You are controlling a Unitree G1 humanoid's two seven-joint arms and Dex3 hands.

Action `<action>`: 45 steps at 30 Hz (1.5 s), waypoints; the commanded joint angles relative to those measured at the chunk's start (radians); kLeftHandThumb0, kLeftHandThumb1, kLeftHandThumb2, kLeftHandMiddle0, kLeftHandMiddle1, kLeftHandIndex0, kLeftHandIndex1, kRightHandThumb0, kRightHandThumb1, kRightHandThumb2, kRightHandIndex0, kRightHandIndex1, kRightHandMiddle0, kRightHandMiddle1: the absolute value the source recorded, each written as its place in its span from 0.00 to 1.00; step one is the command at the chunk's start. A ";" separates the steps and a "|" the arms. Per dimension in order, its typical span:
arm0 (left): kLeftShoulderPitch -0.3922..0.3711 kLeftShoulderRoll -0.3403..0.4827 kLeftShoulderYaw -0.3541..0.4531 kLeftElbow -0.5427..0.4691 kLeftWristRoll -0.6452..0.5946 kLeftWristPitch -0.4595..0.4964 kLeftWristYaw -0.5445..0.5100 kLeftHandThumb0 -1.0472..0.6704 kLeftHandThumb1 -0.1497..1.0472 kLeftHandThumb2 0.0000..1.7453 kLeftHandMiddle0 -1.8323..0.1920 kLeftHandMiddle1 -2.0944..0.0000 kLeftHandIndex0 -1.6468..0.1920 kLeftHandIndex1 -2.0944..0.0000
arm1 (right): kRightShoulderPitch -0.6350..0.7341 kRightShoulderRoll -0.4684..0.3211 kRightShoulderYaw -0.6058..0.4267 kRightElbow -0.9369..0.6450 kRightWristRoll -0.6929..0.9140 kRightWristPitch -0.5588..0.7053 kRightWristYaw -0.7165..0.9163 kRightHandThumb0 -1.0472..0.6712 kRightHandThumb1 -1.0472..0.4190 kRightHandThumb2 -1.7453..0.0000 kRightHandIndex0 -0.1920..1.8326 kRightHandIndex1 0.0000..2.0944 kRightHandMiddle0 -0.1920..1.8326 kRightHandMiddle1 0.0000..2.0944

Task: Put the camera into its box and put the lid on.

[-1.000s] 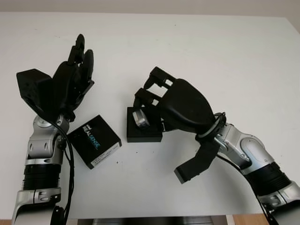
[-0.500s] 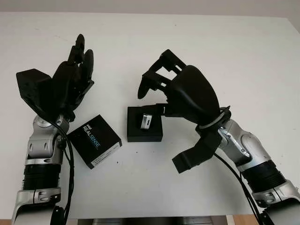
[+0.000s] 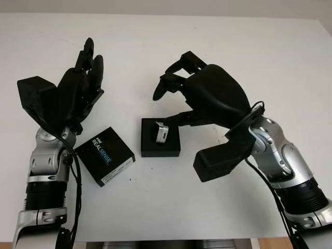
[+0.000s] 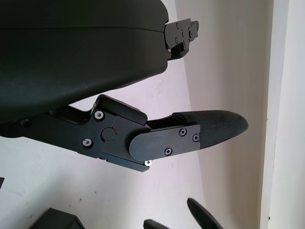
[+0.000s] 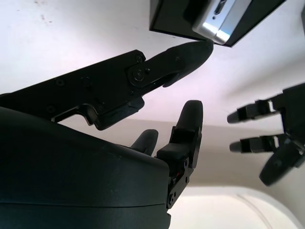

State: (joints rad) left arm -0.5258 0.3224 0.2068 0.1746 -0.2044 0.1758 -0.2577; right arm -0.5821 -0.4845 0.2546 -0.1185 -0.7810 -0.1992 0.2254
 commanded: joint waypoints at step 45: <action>0.005 0.005 0.005 -0.013 -0.003 0.005 0.010 0.13 1.00 0.33 1.00 1.00 1.00 1.00 | 0.075 0.012 0.015 -0.048 0.096 0.045 0.132 0.16 0.06 0.97 0.14 0.36 0.24 0.46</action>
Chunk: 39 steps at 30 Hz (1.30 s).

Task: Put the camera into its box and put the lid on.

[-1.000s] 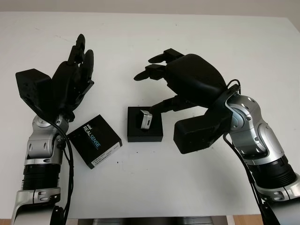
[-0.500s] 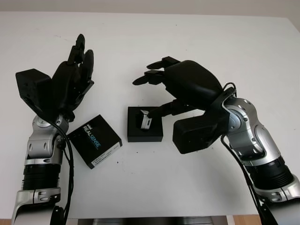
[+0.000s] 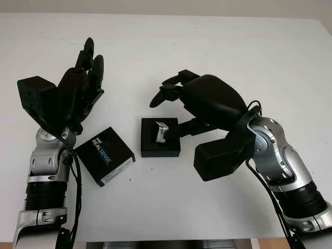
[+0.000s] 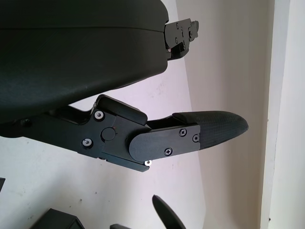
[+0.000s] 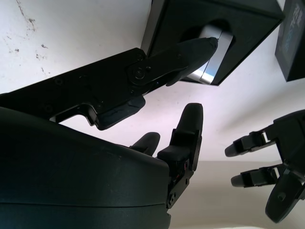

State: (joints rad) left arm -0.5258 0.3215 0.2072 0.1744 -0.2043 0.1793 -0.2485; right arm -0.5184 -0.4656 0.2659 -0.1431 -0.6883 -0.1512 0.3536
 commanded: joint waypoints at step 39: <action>0.008 0.002 -0.003 -0.009 0.010 -0.009 0.007 0.13 1.00 0.33 1.00 1.00 1.00 1.00 | 0.020 0.025 0.078 0.200 -0.092 -0.139 -0.273 0.33 0.05 0.97 0.14 0.55 0.30 0.71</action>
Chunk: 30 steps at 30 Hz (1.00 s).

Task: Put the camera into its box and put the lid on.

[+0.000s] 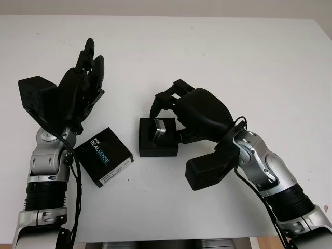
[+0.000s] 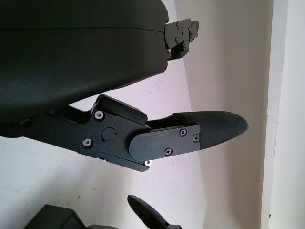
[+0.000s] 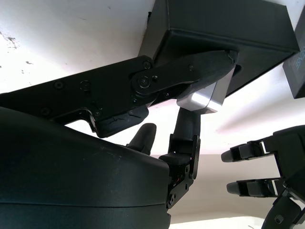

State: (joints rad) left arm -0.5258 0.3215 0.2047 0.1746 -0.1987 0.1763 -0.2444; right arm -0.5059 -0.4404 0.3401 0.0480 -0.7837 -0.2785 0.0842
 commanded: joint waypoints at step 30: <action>0.007 0.002 -0.005 -0.016 0.007 -0.001 0.011 0.14 1.00 0.34 1.00 1.00 1.00 1.00 | 0.003 0.016 -0.034 0.011 0.047 -0.077 -0.104 0.32 0.06 0.97 0.16 0.63 0.36 0.75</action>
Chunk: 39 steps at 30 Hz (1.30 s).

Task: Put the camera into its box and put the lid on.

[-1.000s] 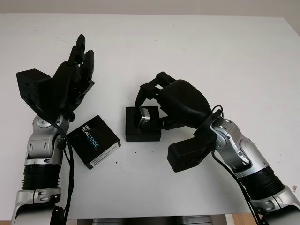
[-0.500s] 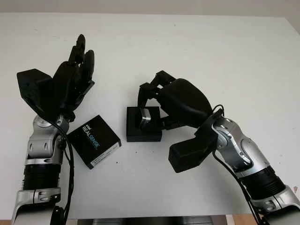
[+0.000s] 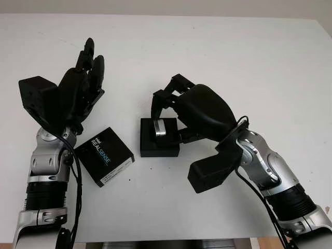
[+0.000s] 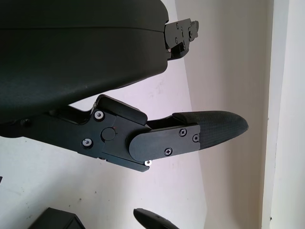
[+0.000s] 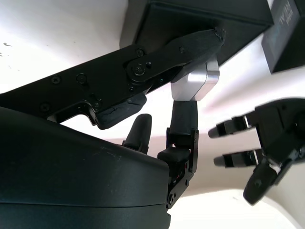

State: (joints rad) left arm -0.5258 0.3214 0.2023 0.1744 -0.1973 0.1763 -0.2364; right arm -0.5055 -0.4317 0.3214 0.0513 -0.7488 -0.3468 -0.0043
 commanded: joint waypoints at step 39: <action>0.002 0.012 0.007 -0.003 -0.005 -0.009 -0.024 0.15 1.00 0.33 1.00 1.00 1.00 1.00 | 0.192 0.244 -0.165 -0.023 0.571 0.226 0.153 0.32 0.04 0.97 0.14 0.29 0.27 0.77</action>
State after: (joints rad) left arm -0.5258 0.3279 0.2049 0.1748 -0.2007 0.1753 -0.2606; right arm -0.3386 -0.1970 0.1625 0.0592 -0.1886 -0.1291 0.1463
